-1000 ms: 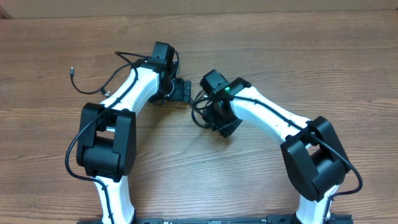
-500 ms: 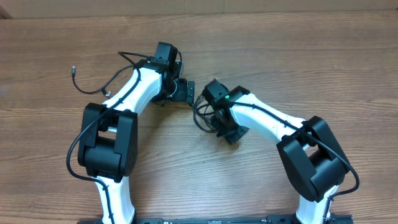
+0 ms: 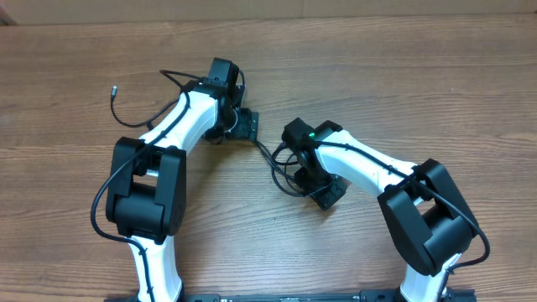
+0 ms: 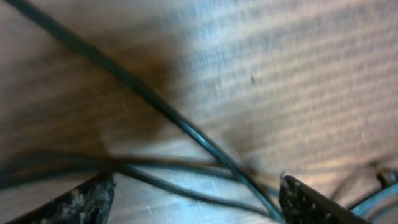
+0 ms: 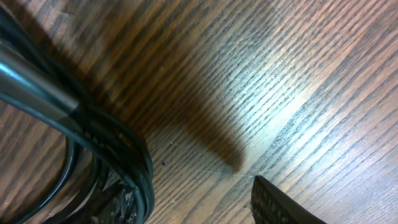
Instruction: Untangle cables
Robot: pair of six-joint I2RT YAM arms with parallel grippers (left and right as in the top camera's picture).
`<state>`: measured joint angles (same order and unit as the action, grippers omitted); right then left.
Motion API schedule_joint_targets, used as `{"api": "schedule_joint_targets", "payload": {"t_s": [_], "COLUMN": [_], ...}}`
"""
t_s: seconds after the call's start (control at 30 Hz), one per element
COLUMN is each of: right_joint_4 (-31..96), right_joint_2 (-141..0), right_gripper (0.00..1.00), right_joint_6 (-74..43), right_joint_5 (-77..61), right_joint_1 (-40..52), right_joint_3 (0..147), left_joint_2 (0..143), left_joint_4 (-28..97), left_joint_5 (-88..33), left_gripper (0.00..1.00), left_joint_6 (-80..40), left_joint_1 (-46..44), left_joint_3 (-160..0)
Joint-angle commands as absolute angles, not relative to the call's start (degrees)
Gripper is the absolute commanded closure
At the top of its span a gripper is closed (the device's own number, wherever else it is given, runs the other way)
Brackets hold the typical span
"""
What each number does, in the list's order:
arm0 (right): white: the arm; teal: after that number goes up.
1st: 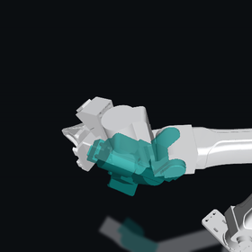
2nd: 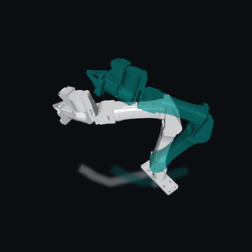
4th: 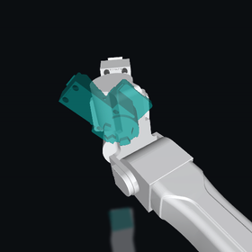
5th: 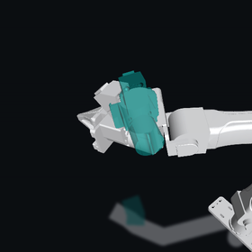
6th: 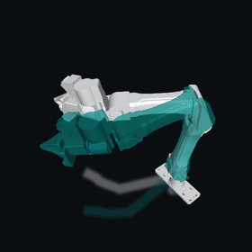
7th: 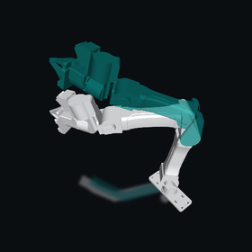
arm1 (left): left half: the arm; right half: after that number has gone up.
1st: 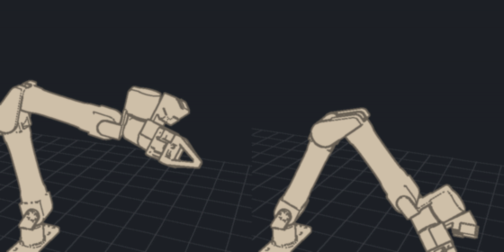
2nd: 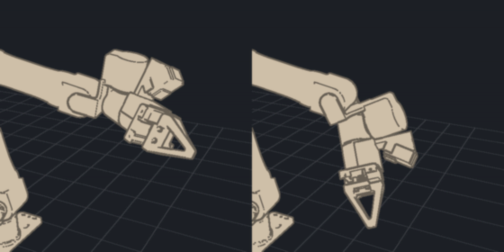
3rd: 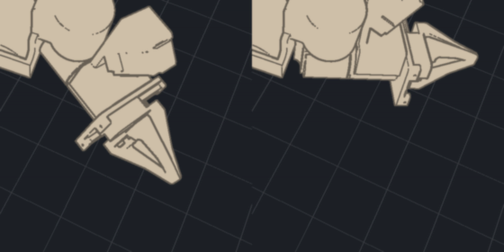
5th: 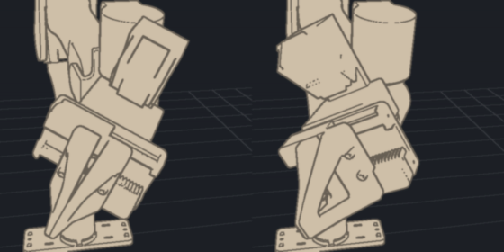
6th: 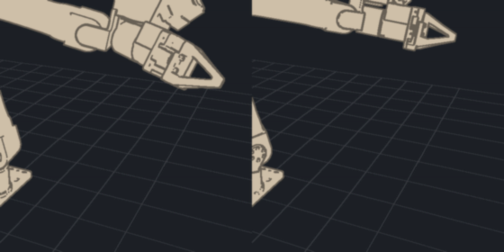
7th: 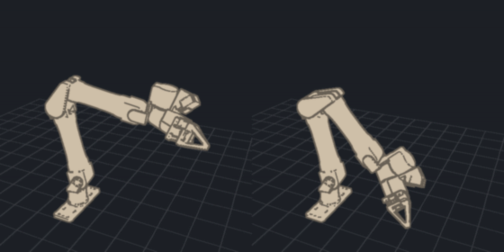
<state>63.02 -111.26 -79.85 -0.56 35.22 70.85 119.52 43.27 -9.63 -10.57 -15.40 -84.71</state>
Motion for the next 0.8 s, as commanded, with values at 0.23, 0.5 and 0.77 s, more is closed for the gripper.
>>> {"api": "schedule_joint_targets", "payload": {"t_s": [0.23, 0.5, 0.77], "right_joint_4": [61.0, 60.3, 59.8], "right_joint_2": [-111.7, -111.7, -111.7], "right_gripper": [0.40, 0.40, 0.40], "right_joint_6": [-79.0, -79.0, -79.0], "right_joint_5": [-1.9, -1.8, -2.7], "right_joint_1": [34.8, 34.8, 34.8], "right_joint_3": [69.1, 69.1, 69.1], "left_joint_2": [120.7, 120.7, 120.8], "left_joint_4": [53.5, 46.7, 44.6], "left_joint_5": [-23.6, -23.5, -16.0], "left_gripper": [0.25, 0.34, 0.49], "left_joint_6": [-10.4, -14.0, -25.1], "left_joint_1": [-16.2, -21.4, -23.7], "left_joint_3": [-88.3, -85.1, -82.8]}}
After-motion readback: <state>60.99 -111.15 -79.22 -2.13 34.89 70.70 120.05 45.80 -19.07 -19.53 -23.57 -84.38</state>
